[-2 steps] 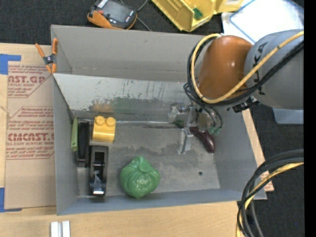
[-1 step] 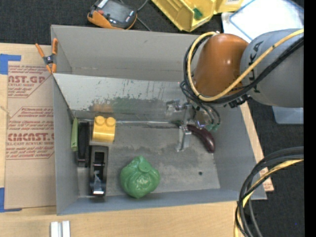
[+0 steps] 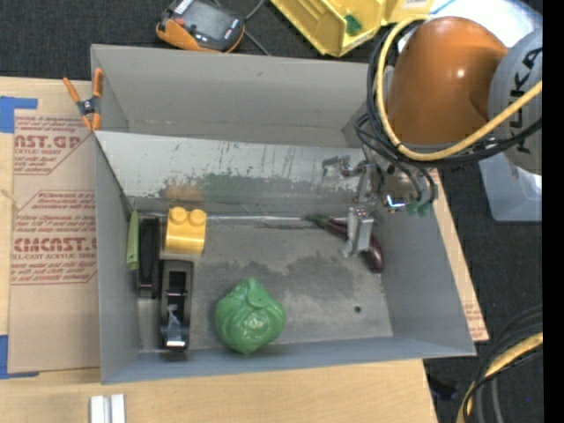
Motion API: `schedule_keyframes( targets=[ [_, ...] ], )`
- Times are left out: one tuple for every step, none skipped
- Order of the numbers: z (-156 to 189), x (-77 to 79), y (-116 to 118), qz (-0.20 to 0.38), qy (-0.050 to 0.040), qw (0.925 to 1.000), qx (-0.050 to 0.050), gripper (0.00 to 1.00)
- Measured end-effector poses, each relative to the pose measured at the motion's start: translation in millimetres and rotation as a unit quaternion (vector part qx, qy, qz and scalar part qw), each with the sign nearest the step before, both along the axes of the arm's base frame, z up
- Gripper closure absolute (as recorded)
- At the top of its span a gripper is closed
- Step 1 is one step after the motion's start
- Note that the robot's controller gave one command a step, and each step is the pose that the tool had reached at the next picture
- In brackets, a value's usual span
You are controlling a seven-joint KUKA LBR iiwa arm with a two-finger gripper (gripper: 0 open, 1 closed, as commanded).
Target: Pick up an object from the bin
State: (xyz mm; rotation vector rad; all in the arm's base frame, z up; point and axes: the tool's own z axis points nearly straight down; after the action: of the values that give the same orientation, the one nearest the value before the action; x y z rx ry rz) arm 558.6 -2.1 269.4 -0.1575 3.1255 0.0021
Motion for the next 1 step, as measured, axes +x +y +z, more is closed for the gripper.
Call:
schedule_keyframes(
  targets=[
    [1.6,12.4,0.3,0.008,0.0036,1.0000,0.000,0.00]
  ],
)
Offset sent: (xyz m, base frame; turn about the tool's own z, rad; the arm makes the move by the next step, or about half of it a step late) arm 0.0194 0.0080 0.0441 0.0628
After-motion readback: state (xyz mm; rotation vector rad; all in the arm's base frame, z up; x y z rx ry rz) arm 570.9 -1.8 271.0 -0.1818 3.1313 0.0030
